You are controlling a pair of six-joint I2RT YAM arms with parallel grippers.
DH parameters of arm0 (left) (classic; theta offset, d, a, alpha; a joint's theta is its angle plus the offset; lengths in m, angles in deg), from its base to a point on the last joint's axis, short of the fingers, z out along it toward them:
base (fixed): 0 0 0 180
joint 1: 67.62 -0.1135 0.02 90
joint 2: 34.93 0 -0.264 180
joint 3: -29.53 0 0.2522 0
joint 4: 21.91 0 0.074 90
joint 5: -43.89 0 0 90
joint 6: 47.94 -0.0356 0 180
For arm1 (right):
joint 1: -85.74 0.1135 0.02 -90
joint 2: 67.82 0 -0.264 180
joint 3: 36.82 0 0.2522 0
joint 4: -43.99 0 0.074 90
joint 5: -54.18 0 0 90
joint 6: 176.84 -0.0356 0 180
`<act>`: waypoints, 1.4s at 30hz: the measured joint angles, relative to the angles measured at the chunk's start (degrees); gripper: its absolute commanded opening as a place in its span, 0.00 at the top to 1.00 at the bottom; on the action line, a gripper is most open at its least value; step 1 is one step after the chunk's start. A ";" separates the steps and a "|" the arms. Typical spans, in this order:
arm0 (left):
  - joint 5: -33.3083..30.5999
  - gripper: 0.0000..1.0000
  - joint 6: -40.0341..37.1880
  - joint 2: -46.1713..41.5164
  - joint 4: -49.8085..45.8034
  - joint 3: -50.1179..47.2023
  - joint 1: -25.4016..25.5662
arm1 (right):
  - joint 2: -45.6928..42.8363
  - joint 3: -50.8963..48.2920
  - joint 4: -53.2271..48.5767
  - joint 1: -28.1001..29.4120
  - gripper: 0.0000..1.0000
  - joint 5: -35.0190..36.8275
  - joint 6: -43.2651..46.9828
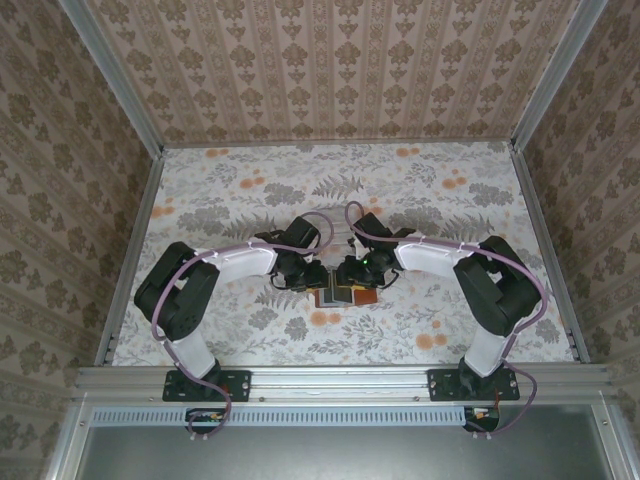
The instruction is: Take the credit cards out of the card holder
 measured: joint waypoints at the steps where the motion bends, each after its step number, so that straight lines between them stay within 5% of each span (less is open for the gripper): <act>1: -0.13 0.71 0.00 -0.13 -0.04 0.00 0.00 | -0.15 0.00 0.02 0.00 0.57 -0.09 0.00; 13: -1.27 0.68 0.04 -4.09 -2.60 0.00 0.31 | -2.19 0.00 0.17 0.00 0.57 -0.42 -0.17; 42: 0.50 0.70 -0.66 2.01 -2.82 2.75 0.74 | 0.61 0.00 2.67 0.00 0.56 -3.48 -0.37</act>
